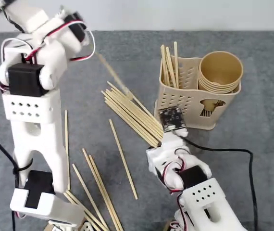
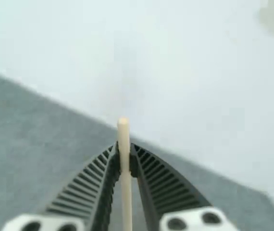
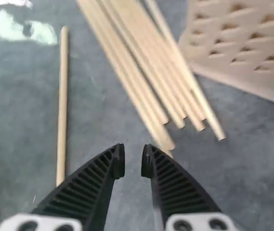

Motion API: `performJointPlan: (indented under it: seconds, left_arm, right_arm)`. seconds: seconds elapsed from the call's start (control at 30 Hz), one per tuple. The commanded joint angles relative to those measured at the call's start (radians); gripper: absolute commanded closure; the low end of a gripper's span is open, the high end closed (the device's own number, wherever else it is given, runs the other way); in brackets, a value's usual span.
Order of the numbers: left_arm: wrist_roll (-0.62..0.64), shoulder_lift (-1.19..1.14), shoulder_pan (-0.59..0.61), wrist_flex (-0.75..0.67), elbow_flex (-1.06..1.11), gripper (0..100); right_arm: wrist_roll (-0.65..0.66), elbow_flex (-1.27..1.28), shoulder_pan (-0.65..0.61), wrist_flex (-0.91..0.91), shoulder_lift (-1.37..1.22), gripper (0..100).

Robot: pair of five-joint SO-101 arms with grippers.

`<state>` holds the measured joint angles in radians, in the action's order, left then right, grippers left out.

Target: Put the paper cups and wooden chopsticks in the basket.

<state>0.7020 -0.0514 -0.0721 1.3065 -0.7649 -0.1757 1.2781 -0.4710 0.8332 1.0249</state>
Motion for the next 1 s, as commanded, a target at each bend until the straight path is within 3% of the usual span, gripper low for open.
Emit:
performJointPlan:
  seconds: [0.0, 0.2, 0.47, 0.8, 0.97]
  left_arm:
    - [0.021, 0.012, -0.066, -0.107, -0.044, 99]
    - [0.018, 0.012, -0.189, -0.288, -0.044, 99]
    - [-0.023, -0.071, -0.281, -0.471, 0.027, 99]
    - [-0.147, -0.135, -0.285, -0.476, 0.038, 98]
    - [-0.169, -0.141, -0.29, -0.413, 0.039, 89]
  right_arm:
    - [-0.003, -0.005, -0.01, 0.016, 0.021, 92.4]
    - [0.075, 0.049, -0.053, 0.005, 0.021, 92.4]
    - [0.075, 0.055, -0.081, 0.004, 0.022, 92.4]
    - [0.075, 0.055, -0.076, 0.004, 0.022, 92.4]
    - [0.075, 0.055, -0.076, 0.004, 0.022, 92.4]
